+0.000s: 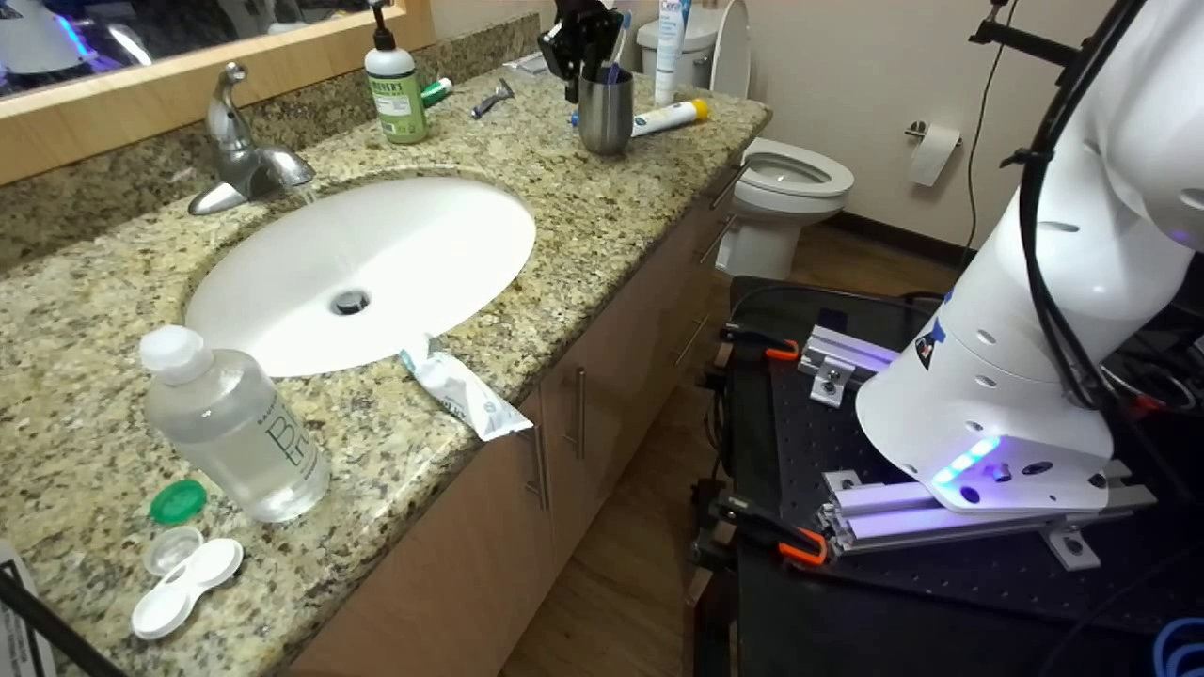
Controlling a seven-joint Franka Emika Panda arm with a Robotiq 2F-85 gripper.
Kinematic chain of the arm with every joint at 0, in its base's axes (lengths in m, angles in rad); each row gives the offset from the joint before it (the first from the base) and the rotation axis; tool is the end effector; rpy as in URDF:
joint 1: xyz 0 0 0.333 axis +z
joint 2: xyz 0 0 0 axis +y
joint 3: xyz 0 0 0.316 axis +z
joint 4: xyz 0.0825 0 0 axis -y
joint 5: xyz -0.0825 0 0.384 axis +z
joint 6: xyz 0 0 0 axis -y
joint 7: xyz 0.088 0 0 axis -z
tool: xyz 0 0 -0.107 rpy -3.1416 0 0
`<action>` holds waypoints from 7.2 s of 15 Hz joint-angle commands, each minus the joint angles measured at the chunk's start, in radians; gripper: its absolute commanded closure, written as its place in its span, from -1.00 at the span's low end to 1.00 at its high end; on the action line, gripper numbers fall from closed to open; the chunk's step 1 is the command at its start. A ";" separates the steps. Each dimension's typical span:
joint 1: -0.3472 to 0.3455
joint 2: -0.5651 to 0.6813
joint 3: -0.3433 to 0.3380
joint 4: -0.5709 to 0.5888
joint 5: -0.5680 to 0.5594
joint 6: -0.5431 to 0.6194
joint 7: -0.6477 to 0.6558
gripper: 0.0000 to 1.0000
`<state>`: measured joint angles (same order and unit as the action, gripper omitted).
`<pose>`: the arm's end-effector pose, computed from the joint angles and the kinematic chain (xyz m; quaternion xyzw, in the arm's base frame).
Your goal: Move the toothbrush cup closer to the toothpaste
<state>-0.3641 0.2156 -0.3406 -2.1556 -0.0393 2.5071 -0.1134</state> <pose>0.4416 -0.3709 0.3188 0.9589 -0.2699 0.0483 0.0734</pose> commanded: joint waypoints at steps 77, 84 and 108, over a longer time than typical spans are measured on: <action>0.465 -0.467 0.237 -0.513 0.138 -0.079 -0.250 0.97; 0.453 -0.456 0.242 -0.513 0.108 -0.056 -0.236 0.97; 0.459 -0.832 0.316 -0.446 -0.013 -0.339 -0.208 -1.00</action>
<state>0.1061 -0.4650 -0.0644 -2.6046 -0.0092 2.2643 -0.3383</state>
